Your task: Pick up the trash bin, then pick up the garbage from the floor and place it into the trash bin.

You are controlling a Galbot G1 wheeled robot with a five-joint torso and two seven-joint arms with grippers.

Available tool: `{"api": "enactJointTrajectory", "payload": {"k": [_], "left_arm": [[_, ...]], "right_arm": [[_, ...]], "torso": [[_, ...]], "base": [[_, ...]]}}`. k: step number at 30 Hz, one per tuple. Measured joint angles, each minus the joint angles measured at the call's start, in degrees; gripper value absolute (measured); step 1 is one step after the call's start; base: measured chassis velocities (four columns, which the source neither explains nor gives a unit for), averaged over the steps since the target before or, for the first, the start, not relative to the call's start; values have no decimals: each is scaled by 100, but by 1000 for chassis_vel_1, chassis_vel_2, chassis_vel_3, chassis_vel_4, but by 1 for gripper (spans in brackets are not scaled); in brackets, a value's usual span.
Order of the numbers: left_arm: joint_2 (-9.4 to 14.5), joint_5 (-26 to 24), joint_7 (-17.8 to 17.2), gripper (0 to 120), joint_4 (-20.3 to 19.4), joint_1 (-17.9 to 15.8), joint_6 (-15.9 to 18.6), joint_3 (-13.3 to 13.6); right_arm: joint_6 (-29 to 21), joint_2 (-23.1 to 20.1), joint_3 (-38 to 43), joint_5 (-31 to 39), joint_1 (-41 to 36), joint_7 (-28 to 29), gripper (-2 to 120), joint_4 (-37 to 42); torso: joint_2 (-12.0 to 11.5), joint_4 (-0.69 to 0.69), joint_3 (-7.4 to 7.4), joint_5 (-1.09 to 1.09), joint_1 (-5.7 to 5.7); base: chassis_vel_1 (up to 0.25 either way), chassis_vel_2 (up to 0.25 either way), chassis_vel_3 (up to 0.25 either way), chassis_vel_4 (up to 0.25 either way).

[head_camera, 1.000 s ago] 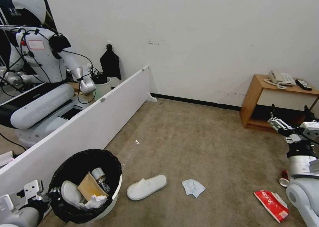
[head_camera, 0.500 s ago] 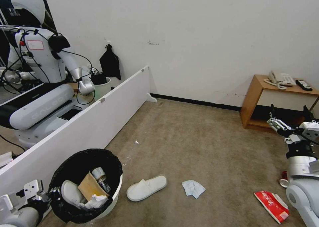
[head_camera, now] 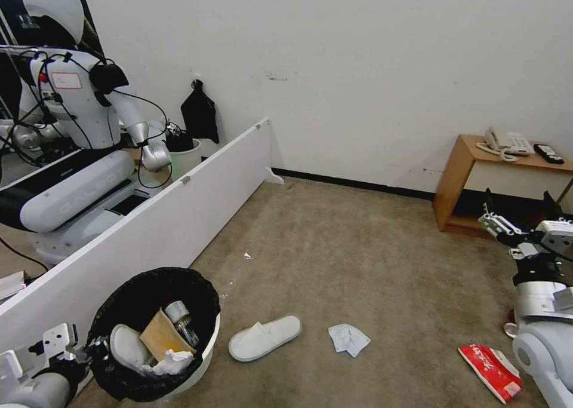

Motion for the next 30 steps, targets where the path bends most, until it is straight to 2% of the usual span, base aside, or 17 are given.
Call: {"api": "enactJointTrajectory", "payload": {"k": [30], "left_arm": [[3, 11, 14, 1, 67, -30, 0, 17]], "right_arm": [[15, 27, -5, -34, 20, -4, 100, -83]], "torso": [[0, 0, 0, 0, 0]], "base": [[0, 0, 0, 0]]}}
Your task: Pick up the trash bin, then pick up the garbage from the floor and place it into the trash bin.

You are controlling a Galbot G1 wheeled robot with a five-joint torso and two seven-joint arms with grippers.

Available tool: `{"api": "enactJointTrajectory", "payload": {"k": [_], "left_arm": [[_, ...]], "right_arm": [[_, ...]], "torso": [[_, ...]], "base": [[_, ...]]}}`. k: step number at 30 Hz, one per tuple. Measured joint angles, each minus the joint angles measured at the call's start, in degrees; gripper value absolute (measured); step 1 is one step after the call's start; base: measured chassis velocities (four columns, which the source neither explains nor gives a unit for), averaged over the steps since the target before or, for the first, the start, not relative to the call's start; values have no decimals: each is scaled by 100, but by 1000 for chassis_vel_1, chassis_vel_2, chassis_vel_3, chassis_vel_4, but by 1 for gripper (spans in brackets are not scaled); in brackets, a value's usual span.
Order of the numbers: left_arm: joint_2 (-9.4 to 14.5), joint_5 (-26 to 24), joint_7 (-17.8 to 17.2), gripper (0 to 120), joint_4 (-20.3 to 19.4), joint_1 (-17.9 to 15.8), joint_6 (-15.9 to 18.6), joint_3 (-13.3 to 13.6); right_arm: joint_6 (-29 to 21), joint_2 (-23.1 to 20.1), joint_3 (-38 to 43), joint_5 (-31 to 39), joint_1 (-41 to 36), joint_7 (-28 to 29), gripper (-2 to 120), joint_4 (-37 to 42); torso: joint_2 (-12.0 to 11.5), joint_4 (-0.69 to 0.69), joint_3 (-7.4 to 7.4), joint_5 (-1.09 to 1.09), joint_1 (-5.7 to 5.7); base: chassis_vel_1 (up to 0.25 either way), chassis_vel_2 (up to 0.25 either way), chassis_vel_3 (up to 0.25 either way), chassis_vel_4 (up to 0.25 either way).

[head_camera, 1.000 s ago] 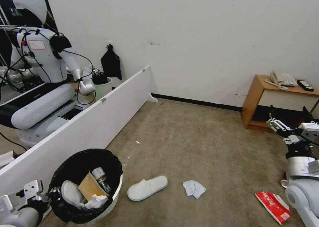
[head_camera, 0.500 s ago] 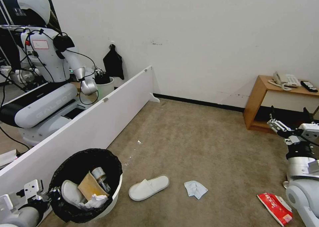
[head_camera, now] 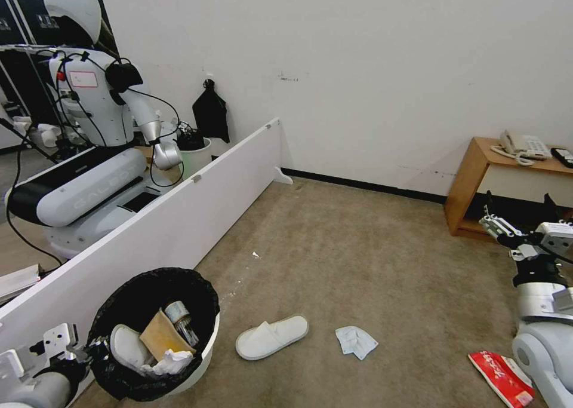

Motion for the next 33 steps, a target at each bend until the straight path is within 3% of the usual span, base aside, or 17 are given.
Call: {"api": "enactJointTrajectory", "payload": {"k": [33], "left_arm": [[8, -18, -11, 1, -41, 24, 0, -22]], "right_arm": [[2, -7, 20, -7, 2, 5, 100, 16]], "torso": [[0, 1, 0, 0, 0]], "base": [[2, 3, 3, 2]]}}
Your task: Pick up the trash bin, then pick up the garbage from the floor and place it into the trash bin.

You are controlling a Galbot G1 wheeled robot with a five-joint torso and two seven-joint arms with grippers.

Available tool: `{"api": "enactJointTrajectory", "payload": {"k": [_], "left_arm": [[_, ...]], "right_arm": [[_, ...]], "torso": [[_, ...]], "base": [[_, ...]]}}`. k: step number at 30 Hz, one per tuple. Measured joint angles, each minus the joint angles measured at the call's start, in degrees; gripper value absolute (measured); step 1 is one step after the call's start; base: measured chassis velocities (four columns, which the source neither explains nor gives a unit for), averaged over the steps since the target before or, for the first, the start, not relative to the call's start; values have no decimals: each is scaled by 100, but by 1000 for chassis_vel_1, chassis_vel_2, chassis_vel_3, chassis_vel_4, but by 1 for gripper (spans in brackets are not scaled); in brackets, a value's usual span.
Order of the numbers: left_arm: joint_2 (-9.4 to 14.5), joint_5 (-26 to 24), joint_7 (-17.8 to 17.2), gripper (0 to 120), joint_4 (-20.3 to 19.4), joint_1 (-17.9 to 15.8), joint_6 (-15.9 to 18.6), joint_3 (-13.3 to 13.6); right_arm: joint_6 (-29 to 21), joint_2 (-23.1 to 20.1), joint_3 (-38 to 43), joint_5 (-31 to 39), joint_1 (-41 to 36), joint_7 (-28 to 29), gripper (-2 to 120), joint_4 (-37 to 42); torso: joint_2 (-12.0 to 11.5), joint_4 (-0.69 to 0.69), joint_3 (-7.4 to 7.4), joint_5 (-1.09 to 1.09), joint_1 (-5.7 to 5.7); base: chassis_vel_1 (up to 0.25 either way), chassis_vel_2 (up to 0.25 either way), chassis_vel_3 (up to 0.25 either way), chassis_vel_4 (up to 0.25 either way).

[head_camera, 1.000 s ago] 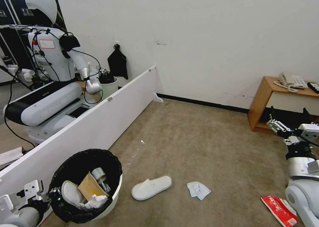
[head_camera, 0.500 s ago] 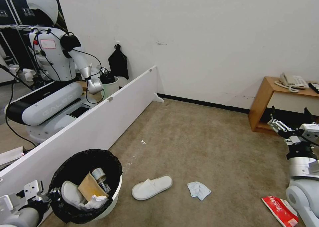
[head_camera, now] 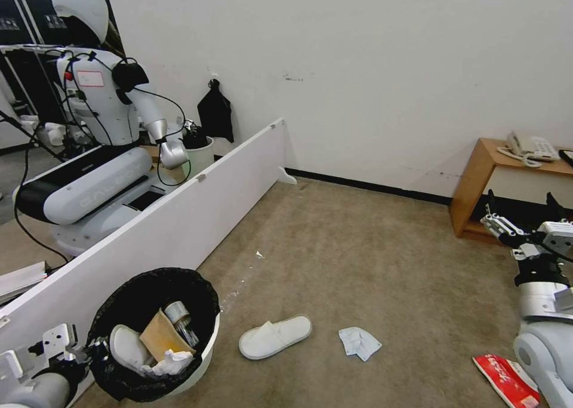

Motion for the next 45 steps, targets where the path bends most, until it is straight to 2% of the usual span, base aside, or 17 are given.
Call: {"api": "enactJointTrajectory", "payload": {"k": [38, 39, 40, 42, 43, 45], "left_arm": [[3, 55, 8, 1, 130, -106, 0, 82], [20, 53, 8, 1, 130, -108, 0, 90], [20, 53, 8, 1, 130, -108, 0, 90], [63, 47, 10, 1, 129, -106, 0, 102], [63, 47, 10, 1, 129, -106, 0, 102], [79, 47, 14, 1, 140, -107, 0, 111]], "right_arm": [[-9, -45, -158, -302, 18, -34, 100, -244], [-257, -196, -264, -325, -30, 45, 100, -246], [-257, -196, -264, -325, -30, 45, 100, -246], [-1437, -723, -462, 64, -209, 296, 100, -120], [-1437, -723, -462, 64, -209, 296, 100, -120], [-2586, -1280, -651, 664, -292, 617, 100, 72]], "torso": [[0, -1, 0, 0, 0], [0, -1, 0, 0, 0], [0, -1, 0, 0, 0], [0, -2, 0, 1, 0], [0, -2, 0, 1, 0], [0, -2, 0, 1, 0]], "base": [[0, 7, 4, -4], [0, 0, 0, 0], [0, 0, 0, 0], [0, 0, 0, 0], [0, 0, 0, 0], [0, 0, 0, 0]]}}
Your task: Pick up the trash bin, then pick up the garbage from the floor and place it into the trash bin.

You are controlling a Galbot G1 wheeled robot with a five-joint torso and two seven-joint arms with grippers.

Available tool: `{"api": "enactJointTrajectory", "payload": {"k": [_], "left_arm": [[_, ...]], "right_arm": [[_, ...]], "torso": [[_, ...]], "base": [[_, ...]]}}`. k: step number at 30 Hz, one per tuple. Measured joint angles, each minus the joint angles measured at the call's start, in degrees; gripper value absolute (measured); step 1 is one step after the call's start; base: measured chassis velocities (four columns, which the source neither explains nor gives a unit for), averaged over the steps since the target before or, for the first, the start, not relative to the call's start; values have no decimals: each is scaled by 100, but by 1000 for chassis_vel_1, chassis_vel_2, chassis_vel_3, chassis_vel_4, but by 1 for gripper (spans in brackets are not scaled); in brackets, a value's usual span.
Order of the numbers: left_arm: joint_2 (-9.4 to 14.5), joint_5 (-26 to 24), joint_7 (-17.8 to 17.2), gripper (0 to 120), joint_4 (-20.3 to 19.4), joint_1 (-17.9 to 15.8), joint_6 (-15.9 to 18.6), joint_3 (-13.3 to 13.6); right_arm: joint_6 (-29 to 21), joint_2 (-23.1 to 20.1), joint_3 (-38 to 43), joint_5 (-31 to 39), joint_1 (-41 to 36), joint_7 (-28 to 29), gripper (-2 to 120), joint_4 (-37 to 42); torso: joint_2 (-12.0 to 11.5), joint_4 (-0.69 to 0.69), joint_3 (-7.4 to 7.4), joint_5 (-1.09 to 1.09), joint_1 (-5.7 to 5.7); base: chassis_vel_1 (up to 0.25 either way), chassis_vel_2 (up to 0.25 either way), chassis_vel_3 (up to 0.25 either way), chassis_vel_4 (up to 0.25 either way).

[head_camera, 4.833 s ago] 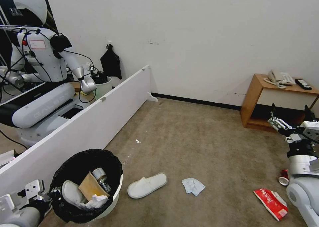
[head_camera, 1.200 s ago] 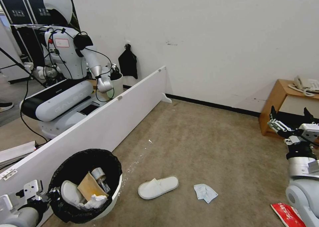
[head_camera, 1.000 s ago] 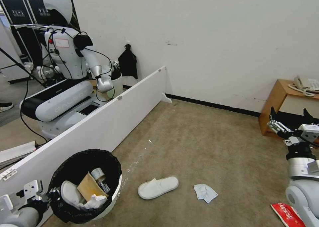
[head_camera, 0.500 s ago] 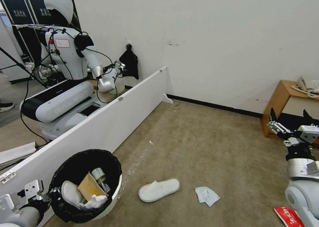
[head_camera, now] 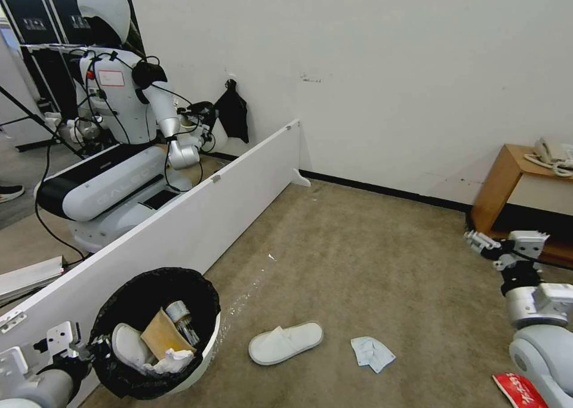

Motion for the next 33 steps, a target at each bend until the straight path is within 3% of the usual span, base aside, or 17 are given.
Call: {"api": "enactJointTrajectory", "payload": {"k": [1, 2, 3, 4, 7, 9, 19, 28, 33], "left_arm": [[0, 0, 0, 1, 0, 0, 0, 0], [-2, 5, 12, 1, 14, -5, 0, 18], [-10, 9, 22, 1, 18, -14, 0, 39], [-10, 9, 22, 1, 18, -14, 0, 39], [-24, 28, 44, 1, 22, -42, 0, 67], [-23, 33, 46, 1, 27, -62, 0, 73], [44, 76, 100, 1, 248, -235, 0, 222], [44, 157, 141, 1, 311, -241, 0, 270], [51, 156, 146, 1, 311, -221, 0, 246]], "right_arm": [[0, 0, 0, 0, 0, 0, 100, 0], [-1008, -407, -214, 797, 32, 189, 100, 183], [-1569, -663, -506, 1304, 180, 320, 100, 276], [-1569, -663, -506, 1304, 180, 320, 100, 276], [-2962, -1039, -1508, 2382, 902, 729, 100, 469], [-3167, -1155, -1973, 2626, 1229, 759, 100, 508], [-3228, -1586, -3111, 2262, 1354, 169, 100, 128], [-3167, -1145, -3952, 1907, 1739, -98, 100, -434], [-3146, -641, -4193, 1773, 1939, -157, 100, -922]], "torso": [[0, 0, 0, 0, 0], [0, 0, 0, -5, 0], [0, 0, 0, -1, 0], [0, 0, 0, -1, 0], [0, 2, 1, 1, 0], [0, 7, 0, 0, 0], [0, -2, 0, -1, 0], [0, 2, 0, -2, 0], [0, 0, 0, -2, 0]], "base": [[0, 0, 0, 0], [0, 0, 0, 0], [0, 0, 0, 0], [0, 0, 0, 0], [0, 0, 0, 0], [0, 0, 0, 0], [0, 0, 0, 0], [0, 0, 0, 0], [0, 0, 0, 0]]}}
